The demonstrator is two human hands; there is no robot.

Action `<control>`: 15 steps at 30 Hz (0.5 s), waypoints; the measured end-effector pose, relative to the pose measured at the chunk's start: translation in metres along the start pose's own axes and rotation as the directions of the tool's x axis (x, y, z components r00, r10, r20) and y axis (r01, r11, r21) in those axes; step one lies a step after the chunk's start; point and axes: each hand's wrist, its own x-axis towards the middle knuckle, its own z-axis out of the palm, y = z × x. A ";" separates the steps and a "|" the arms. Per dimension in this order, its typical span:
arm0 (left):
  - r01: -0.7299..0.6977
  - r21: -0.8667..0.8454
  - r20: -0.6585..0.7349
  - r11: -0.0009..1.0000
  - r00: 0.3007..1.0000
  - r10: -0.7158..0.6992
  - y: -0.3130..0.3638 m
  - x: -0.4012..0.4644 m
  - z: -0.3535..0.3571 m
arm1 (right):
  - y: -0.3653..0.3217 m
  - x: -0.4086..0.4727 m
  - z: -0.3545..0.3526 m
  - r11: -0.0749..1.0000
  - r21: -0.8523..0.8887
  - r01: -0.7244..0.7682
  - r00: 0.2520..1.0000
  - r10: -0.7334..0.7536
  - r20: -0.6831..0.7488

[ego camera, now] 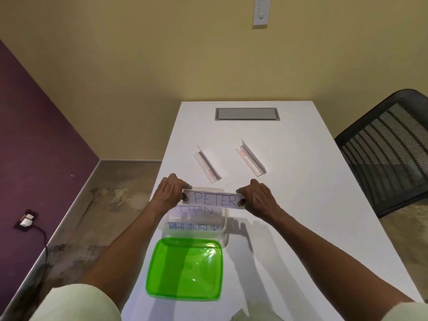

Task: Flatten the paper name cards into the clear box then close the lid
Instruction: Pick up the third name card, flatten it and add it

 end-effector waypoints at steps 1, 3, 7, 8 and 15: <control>0.005 0.000 0.005 1.000 1.000 -0.005 -0.004 -0.002 0.000 | -0.005 0.001 0.001 1.000 0.002 0.000 1.000 0.000 0.013; 0.003 0.012 0.018 1.000 1.000 -0.003 -0.011 -0.006 0.002 | -0.015 0.004 0.004 1.000 -0.003 -0.006 0.999 0.006 0.045; 0.041 0.029 0.046 0.999 0.998 -0.042 -0.028 -0.009 0.009 | -0.030 0.010 0.011 1.000 -0.024 -0.007 0.994 0.009 0.104; 0.055 0.031 0.054 0.998 0.997 -0.056 -0.033 -0.009 0.012 | -0.034 0.012 0.012 1.000 -0.024 -0.005 0.993 0.008 0.119; 0.049 0.065 0.116 0.997 0.992 -0.056 -0.057 -0.013 0.015 | -0.058 0.028 0.016 0.999 -0.032 0.020 0.976 -0.013 0.216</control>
